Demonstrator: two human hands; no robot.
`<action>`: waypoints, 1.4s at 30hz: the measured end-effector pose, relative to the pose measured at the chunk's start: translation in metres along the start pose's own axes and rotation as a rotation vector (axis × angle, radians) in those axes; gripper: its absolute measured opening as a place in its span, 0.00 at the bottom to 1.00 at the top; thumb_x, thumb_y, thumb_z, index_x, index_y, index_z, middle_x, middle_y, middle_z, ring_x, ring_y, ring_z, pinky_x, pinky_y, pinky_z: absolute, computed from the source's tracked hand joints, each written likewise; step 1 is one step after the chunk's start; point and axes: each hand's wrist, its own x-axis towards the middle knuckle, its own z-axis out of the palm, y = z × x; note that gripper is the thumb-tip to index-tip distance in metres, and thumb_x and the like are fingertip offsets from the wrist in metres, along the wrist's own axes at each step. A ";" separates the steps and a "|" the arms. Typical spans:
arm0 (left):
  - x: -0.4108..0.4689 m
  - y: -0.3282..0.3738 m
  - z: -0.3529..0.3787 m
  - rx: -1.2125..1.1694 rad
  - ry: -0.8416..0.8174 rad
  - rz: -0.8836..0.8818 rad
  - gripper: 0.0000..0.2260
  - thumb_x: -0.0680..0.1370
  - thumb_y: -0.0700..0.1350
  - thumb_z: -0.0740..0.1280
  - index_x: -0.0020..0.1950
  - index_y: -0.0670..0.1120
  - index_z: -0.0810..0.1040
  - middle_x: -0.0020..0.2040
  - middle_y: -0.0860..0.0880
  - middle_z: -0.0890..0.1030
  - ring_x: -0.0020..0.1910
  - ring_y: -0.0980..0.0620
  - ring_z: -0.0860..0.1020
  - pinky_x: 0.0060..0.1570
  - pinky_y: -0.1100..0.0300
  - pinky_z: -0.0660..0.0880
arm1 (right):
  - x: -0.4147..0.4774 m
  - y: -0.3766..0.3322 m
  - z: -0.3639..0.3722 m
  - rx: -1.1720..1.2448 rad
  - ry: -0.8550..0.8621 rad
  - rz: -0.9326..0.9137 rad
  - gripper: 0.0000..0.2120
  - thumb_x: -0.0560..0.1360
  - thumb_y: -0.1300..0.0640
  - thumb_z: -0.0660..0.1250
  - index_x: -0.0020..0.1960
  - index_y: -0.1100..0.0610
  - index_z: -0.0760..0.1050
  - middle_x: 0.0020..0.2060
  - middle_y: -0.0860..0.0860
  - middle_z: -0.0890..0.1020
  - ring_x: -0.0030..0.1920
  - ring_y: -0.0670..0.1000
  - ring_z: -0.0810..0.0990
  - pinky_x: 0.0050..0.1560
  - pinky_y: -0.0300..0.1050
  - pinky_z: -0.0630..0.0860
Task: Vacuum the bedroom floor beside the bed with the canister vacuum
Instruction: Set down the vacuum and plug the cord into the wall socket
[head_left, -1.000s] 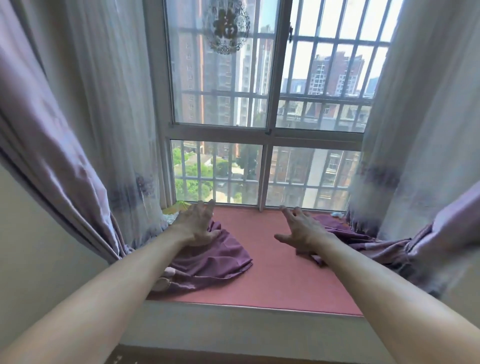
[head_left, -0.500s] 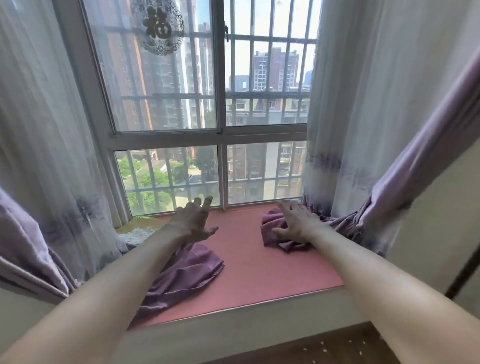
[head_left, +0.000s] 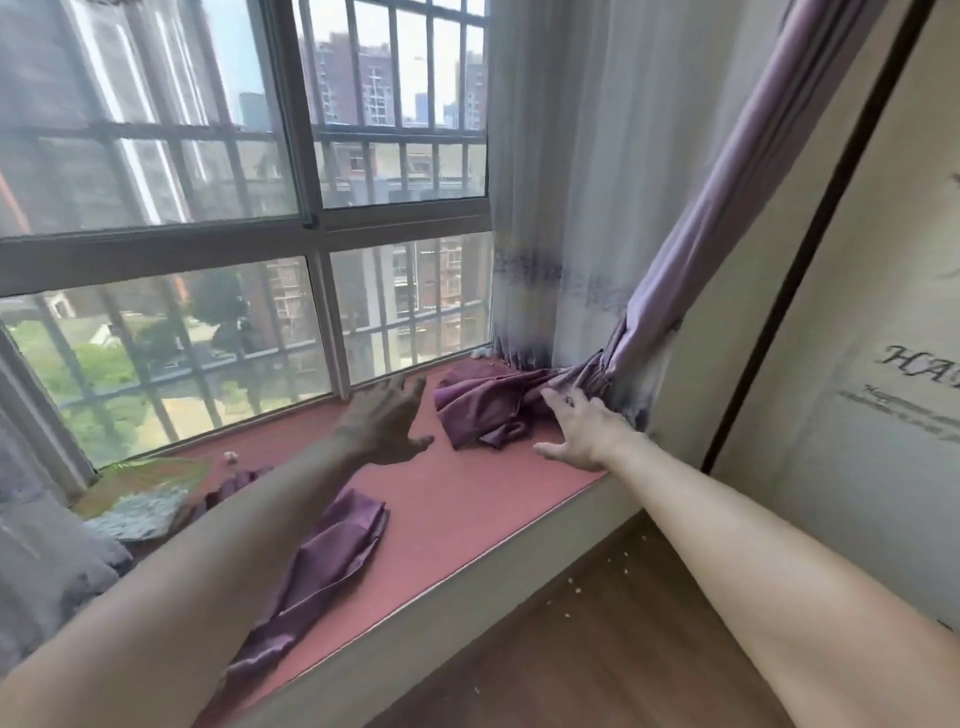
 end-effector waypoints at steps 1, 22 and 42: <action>0.002 -0.001 -0.001 -0.009 0.013 0.031 0.40 0.74 0.62 0.67 0.77 0.45 0.54 0.67 0.40 0.71 0.60 0.39 0.76 0.54 0.45 0.78 | -0.008 -0.002 0.000 -0.007 -0.002 0.026 0.41 0.76 0.35 0.62 0.81 0.48 0.46 0.77 0.58 0.57 0.74 0.63 0.61 0.70 0.61 0.66; 0.040 0.092 0.010 -0.128 0.033 0.439 0.41 0.73 0.64 0.66 0.77 0.45 0.56 0.64 0.39 0.73 0.60 0.38 0.76 0.59 0.42 0.74 | -0.129 0.063 -0.008 0.010 -0.003 0.484 0.40 0.77 0.37 0.63 0.80 0.48 0.47 0.74 0.57 0.62 0.72 0.61 0.65 0.66 0.59 0.69; -0.010 0.210 0.117 -0.125 -0.213 0.570 0.37 0.75 0.61 0.66 0.76 0.45 0.56 0.65 0.41 0.72 0.60 0.41 0.76 0.53 0.45 0.75 | -0.216 0.126 0.153 0.192 -0.156 0.605 0.38 0.76 0.37 0.64 0.78 0.49 0.51 0.72 0.56 0.65 0.70 0.61 0.67 0.65 0.58 0.70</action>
